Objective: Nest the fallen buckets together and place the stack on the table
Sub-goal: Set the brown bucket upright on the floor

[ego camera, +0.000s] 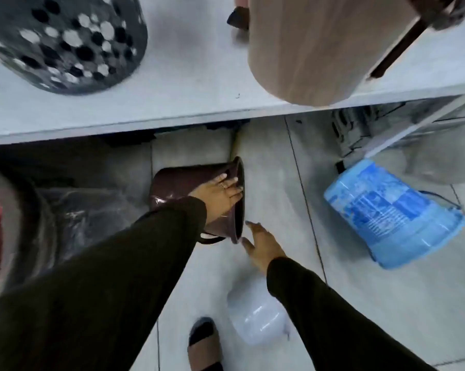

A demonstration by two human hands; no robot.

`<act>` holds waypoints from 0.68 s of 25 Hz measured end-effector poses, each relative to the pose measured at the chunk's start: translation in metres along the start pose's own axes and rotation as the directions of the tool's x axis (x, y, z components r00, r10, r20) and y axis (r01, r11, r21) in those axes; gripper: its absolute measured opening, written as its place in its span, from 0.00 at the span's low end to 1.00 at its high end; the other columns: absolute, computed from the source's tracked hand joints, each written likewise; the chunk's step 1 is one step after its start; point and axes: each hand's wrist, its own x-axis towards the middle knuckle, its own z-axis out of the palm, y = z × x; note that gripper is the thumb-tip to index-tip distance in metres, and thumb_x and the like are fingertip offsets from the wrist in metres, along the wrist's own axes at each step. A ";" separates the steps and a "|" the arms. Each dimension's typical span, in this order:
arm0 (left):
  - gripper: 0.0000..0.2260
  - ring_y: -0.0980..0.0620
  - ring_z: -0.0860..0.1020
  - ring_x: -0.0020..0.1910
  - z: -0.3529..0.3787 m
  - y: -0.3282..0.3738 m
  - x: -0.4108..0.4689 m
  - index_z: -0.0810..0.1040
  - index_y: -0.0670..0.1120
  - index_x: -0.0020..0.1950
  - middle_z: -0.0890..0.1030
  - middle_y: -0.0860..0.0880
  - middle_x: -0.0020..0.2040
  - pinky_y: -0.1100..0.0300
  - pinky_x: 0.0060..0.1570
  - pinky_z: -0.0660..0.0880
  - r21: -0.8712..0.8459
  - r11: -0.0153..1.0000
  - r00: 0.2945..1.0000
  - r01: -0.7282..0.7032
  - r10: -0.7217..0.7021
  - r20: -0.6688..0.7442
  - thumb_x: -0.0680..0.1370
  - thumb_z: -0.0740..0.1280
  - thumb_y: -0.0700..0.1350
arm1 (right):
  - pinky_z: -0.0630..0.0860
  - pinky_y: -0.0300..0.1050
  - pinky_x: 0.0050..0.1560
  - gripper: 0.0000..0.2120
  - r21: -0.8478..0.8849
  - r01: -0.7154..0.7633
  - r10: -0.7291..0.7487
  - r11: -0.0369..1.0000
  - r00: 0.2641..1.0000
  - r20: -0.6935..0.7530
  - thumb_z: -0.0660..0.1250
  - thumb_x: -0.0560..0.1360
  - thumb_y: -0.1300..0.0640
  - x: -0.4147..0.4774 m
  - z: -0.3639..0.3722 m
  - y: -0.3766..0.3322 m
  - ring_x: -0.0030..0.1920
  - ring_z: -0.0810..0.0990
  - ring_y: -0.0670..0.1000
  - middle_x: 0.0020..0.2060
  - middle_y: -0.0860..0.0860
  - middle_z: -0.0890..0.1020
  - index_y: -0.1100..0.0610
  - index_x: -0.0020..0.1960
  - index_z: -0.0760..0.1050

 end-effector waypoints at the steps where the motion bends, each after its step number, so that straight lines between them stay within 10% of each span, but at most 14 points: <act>1: 0.24 0.45 0.49 0.81 0.003 -0.006 0.015 0.55 0.46 0.80 0.55 0.48 0.82 0.46 0.78 0.45 0.035 0.999 0.999 -0.033 0.034 -0.027 0.83 0.53 0.40 | 0.65 0.47 0.72 0.26 0.076 0.009 -0.008 0.997 1.000 -0.003 0.64 0.80 0.51 0.016 0.008 0.001 0.73 0.70 0.57 0.73 0.56 0.71 0.56 0.76 0.64; 8: 0.18 0.47 0.66 0.76 0.016 -0.034 0.025 0.74 0.52 0.70 0.76 0.50 0.70 0.48 0.79 0.50 0.086 0.982 0.977 -0.170 0.179 -0.118 0.82 0.58 0.40 | 0.81 0.54 0.54 0.08 0.320 0.104 -0.082 0.942 0.993 -0.083 0.69 0.77 0.60 0.037 0.022 -0.019 0.46 0.85 0.58 0.44 0.60 0.86 0.65 0.49 0.80; 12: 0.16 0.49 0.76 0.66 0.024 -0.074 -0.038 0.74 0.57 0.69 0.80 0.52 0.64 0.47 0.74 0.65 -0.116 0.967 0.967 -0.227 0.209 -0.147 0.81 0.61 0.48 | 0.77 0.43 0.49 0.12 -0.094 0.374 -0.382 0.923 0.919 -0.098 0.65 0.79 0.56 0.017 0.000 -0.046 0.49 0.83 0.59 0.49 0.57 0.86 0.59 0.60 0.79; 17: 0.16 0.46 0.82 0.54 0.082 -0.024 -0.118 0.74 0.61 0.67 0.83 0.50 0.57 0.52 0.52 0.80 -0.499 0.866 0.996 0.038 0.004 0.084 0.80 0.61 0.50 | 0.79 0.53 0.44 0.15 -0.608 0.520 -0.479 0.600 0.842 0.247 0.59 0.78 0.64 -0.003 0.018 -0.077 0.50 0.83 0.61 0.51 0.57 0.84 0.56 0.62 0.76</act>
